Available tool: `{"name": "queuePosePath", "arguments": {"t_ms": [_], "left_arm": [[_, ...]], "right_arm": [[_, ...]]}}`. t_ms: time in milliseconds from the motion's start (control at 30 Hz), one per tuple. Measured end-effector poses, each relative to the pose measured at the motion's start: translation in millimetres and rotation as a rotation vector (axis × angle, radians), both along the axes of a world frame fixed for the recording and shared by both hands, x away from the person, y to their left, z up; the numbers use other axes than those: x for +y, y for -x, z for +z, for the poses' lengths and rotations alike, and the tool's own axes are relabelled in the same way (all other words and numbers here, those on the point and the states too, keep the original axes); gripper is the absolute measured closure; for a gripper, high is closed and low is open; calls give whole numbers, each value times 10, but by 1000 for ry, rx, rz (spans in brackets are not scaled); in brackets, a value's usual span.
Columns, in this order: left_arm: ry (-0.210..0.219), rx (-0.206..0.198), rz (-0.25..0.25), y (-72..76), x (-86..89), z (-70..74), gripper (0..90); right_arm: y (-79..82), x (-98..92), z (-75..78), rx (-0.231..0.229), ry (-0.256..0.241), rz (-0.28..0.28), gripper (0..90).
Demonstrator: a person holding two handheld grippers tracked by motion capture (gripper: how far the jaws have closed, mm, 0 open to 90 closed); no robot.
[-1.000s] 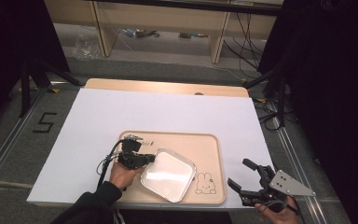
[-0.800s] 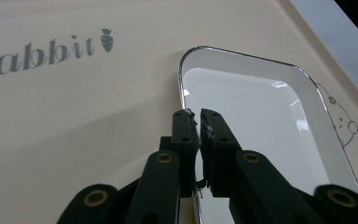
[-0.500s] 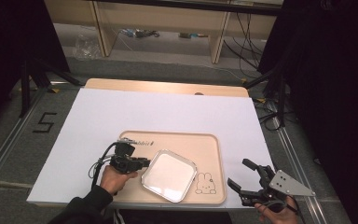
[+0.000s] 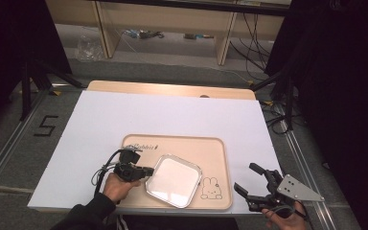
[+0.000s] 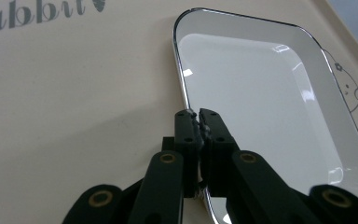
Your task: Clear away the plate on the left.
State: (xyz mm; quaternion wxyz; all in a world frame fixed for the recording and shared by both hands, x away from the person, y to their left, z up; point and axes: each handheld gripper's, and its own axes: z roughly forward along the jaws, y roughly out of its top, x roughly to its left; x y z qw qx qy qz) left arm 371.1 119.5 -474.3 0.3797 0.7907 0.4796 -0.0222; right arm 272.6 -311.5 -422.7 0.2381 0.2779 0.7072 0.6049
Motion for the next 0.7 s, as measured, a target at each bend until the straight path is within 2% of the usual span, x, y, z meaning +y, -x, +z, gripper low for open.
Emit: {"name": "queuePosePath", "arguments": {"t_ms": [33, 67, 100, 133, 167, 200, 233, 333, 367, 400, 433, 467, 500, 533, 600, 633, 667, 700], "left_arm": [[1, -1, 3, 22, 6, 4, 860], [-3, -1, -8, 39, 20, 6, 859], [1, -5, 5, 61, 18, 5, 859], [12, -5, 11, 83, 14, 3, 858], [-5, 0, -12, 95, 35, 7, 857], [0, 4, -9, 114, 32, 7, 856], [6, 7, -5, 130, 27, 2, 853], [-10, 9, -17, 191, 36, 1, 844], [4, 13, -7, 208, 27, -3, 842], [2, 19, -21, 217, 40, -4, 840], [11, 17, -4, 238, 30, -6, 837], [0, 23, -27, 248, 55, -4, 836], [17, 22, -2, 266, 37, -11, 835], [16, 26, 4, 286, 35, -5, 835], [-2, 19, -17, 312, 51, -1, 835], [-3, 20, -28, 326, 59, -1, 835], [14, 18, 0, 347, 42, -7, 835], [16, 16, -4, 361, 48, -9, 835]], "right_arm": [[1, 1, 1, 2, -2, 0, 171], [13, 7, -1, 20, -7, -2, 171], [27, 16, -1, 41, -14, -8, 171], [28, 18, -2, 40, -17, -5, 172], [27, 20, -2, 39, -20, -3, 172], [27, 21, -2, 40, -20, -3, 172], [30, 15, 4, 49, -3, -1, 172], [20, 22, -3, 32, -23, 3, 173], [18, 18, -2, 26, -15, -5, 173], [26, 21, -3, 39, -17, -4, 173], [27, 21, -3, 41, -18, -4, 173], [26, 21, -3, 40, -18, -4, 174], [26, 21, -3, 41, -18, -3, 174], [28, 17, 0, 45, -9, -3, 174], [26, 21, -3, 40, -18, -4, 175], [28, 14, 3, 49, -2, 0, 175], [26, 17, 1, 46, -4, 3, 175], [25, 16, 0, 44, -4, 2, 175]]}}
